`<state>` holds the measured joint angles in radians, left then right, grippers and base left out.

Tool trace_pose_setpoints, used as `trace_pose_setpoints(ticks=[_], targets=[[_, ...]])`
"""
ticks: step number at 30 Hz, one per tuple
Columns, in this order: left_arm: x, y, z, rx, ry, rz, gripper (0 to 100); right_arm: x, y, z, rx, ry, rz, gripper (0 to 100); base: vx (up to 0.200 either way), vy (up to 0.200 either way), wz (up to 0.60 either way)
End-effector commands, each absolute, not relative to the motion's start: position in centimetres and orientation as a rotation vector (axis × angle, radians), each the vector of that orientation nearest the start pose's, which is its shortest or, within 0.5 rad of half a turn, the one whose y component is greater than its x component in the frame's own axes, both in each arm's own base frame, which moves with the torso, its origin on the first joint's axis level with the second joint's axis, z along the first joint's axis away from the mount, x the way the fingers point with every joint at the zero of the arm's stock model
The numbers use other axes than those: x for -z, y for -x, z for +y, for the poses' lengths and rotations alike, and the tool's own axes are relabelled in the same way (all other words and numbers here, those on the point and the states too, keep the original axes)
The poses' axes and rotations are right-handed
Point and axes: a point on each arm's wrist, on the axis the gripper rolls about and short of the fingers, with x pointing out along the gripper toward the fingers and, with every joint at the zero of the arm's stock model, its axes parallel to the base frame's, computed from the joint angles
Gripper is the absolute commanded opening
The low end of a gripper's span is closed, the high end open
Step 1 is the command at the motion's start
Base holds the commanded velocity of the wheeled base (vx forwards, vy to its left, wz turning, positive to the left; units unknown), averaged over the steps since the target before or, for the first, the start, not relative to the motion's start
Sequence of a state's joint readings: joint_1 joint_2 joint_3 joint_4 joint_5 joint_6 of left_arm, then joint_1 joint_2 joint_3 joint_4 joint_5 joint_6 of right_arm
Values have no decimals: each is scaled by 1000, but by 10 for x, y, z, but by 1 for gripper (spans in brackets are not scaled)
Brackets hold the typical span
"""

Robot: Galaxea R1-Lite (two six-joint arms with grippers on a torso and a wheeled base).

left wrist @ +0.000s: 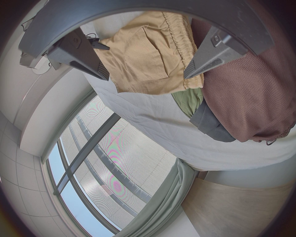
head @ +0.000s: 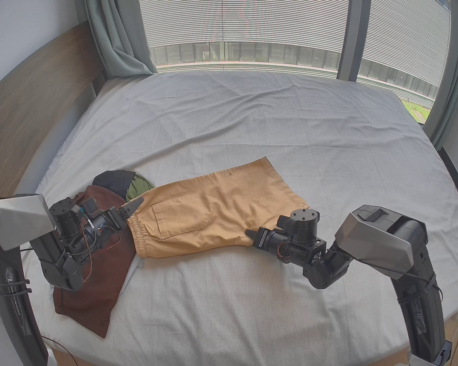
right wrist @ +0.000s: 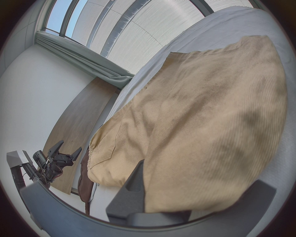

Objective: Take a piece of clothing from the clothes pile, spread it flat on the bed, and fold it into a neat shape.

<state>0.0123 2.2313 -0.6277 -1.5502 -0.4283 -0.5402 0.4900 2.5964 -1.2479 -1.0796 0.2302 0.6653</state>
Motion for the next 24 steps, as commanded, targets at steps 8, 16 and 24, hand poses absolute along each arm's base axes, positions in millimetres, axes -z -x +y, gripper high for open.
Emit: trace_pose_setpoints(ticks=[8, 16, 24], targets=[[-56, -354, -6, 402, 521, 155, 100, -4, -375, 217, -590, -576, 546, 0, 0, 0, 0], [-60, -352, -6, 438, 505, 152, 100, -6, -351, 202, -520, -534, 597, 0, 0, 0, 0], [-67, -347, -6, 495, 502, 155, 100, -6, -314, 182, -461, -498, 681, 0, 0, 0, 0]])
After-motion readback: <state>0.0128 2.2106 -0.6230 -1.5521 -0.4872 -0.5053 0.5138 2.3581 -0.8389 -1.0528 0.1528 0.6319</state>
